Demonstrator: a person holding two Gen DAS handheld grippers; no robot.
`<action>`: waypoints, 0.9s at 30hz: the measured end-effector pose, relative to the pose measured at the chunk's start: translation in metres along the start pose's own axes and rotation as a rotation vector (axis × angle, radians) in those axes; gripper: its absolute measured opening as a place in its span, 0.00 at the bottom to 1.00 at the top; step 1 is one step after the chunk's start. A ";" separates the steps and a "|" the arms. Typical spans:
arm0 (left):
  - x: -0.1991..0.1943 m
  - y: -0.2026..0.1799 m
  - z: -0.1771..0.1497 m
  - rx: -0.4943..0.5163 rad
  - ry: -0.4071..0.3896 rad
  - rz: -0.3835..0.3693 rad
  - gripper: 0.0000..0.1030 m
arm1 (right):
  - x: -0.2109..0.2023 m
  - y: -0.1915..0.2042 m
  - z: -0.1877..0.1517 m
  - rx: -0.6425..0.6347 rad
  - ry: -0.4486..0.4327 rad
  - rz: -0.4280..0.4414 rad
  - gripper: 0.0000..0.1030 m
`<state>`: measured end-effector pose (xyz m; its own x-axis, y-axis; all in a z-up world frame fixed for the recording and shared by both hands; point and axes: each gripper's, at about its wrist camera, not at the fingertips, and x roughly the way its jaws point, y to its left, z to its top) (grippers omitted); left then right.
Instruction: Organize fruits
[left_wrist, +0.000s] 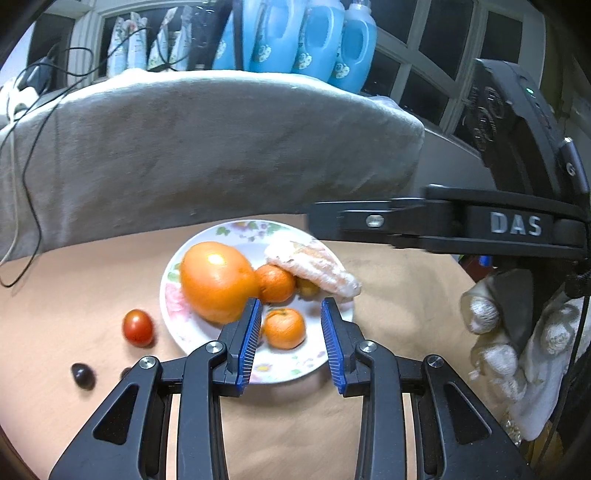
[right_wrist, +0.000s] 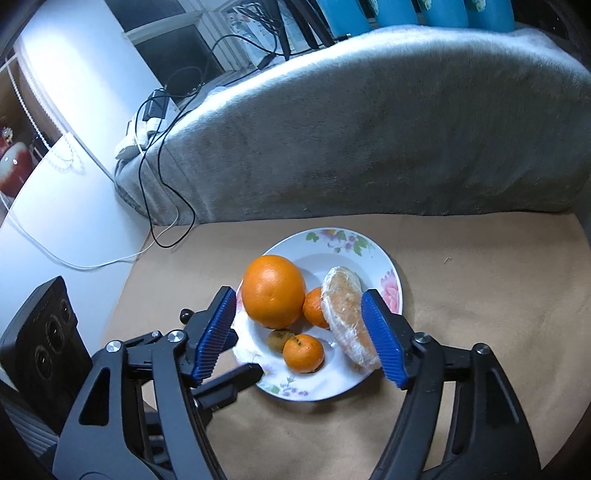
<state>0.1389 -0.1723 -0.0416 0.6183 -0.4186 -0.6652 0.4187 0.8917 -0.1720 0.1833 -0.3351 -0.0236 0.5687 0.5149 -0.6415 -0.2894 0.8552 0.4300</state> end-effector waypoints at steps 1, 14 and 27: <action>-0.003 0.003 -0.002 -0.004 -0.002 0.006 0.31 | -0.002 0.003 -0.001 -0.010 -0.004 0.000 0.73; -0.042 0.062 -0.018 -0.029 -0.032 0.113 0.42 | -0.021 0.045 -0.027 -0.111 -0.065 0.046 0.84; -0.059 0.130 -0.040 -0.128 -0.009 0.194 0.42 | 0.002 0.102 -0.049 -0.265 -0.005 0.076 0.84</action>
<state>0.1298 -0.0248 -0.0541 0.6851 -0.2386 -0.6882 0.2045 0.9698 -0.1327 0.1167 -0.2435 -0.0123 0.5410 0.5788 -0.6101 -0.5228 0.7998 0.2951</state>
